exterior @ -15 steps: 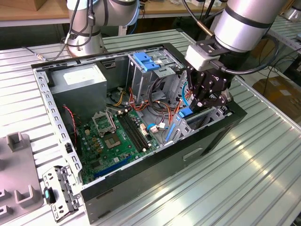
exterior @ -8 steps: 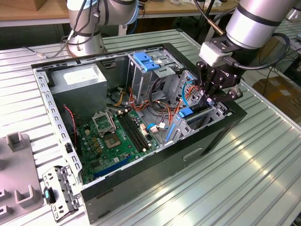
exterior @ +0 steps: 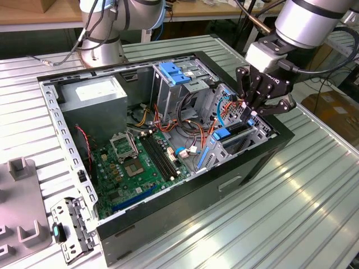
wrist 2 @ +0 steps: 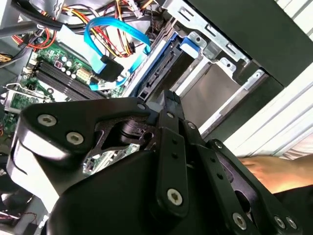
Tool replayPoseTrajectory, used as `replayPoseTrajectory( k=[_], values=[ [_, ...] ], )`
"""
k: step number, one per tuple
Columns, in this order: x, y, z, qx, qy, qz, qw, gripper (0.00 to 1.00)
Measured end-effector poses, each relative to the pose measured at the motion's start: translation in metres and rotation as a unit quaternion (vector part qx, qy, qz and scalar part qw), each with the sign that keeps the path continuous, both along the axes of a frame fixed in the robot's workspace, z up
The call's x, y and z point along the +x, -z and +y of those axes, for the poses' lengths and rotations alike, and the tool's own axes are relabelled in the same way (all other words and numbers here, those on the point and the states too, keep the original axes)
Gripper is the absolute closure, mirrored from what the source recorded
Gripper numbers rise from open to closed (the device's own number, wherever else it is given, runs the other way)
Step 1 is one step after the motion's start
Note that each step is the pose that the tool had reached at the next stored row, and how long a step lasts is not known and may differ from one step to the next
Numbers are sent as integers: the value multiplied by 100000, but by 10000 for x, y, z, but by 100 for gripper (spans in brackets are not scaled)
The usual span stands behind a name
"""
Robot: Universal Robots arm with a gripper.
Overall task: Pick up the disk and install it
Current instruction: 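Insert the first disk wire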
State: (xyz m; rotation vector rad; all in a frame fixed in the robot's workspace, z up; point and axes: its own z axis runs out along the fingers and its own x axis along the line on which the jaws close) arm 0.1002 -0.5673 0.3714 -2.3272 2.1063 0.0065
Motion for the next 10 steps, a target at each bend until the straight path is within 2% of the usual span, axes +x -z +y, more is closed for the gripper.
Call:
replayPoseTrajectory(
  k=[5,10],
  values=[
    [53,0,22,-2,-970,0,99995,89],
    [147,-1,64,-6,-2014,0,99980,89]
  ],
)
